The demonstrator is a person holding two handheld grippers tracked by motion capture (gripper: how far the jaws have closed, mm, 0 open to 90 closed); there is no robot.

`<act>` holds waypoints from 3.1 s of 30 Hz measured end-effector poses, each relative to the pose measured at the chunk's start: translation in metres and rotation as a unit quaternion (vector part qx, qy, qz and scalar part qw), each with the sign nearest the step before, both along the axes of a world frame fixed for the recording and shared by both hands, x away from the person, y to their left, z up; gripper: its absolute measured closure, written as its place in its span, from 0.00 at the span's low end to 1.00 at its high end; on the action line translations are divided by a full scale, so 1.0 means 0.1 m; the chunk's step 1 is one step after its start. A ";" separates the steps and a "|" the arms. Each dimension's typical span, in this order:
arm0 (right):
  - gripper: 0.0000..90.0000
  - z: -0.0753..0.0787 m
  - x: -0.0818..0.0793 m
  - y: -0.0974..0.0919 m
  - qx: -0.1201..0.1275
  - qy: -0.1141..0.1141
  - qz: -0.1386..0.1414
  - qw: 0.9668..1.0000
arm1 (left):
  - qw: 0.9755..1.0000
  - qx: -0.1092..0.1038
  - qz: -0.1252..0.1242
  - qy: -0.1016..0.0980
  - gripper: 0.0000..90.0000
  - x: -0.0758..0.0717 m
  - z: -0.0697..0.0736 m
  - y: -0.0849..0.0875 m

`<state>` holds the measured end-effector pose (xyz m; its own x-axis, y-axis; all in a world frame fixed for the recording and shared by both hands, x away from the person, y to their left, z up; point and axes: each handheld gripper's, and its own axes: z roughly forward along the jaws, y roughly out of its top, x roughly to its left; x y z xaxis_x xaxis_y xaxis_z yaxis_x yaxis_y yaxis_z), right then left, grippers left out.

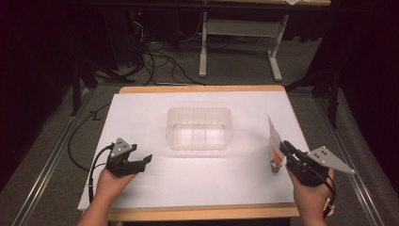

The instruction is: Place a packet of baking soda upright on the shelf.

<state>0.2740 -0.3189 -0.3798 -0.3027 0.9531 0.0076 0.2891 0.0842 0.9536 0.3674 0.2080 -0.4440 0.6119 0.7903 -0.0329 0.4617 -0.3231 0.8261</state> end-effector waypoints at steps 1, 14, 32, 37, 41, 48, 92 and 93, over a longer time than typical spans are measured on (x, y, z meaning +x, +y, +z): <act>0.83 -0.04 0.03 0.03 -0.005 0.009 0.003 1.000 | 1.000 -0.002 0.001 -0.001 0.29 0.00 0.00 0.00; 0.73 -0.36 0.15 -0.06 -0.034 0.066 -0.034 0.997 | 1.000 -0.005 -0.003 -0.006 0.28 -0.01 0.02 0.01; 1.00 -0.28 0.12 -0.30 0.007 0.046 -0.064 0.997 | 1.000 -0.010 0.000 -0.012 0.28 0.00 0.04 0.04; 1.00 -0.25 0.13 -0.32 0.001 0.039 -0.069 0.997 | 1.000 -0.010 0.000 -0.012 0.28 0.01 0.04 0.04; 1.00 -0.22 0.13 -0.34 -0.001 0.034 -0.074 0.997 | 1.000 -0.009 0.000 -0.012 0.28 0.00 0.04 0.03; 1.00 -0.16 0.12 -0.35 -0.003 0.027 -0.070 0.997 | 1.000 -0.007 0.001 -0.011 0.28 0.01 0.04 0.03; 1.00 0.44 0.46 0.23 0.023 -0.025 0.016 0.999 | 0.999 -0.023 0.011 -0.020 0.28 -0.02 0.07 0.09; 1.00 0.45 0.47 0.25 0.024 -0.028 0.017 0.999 | 0.999 -0.024 0.011 -0.020 0.28 -0.02 0.07 0.09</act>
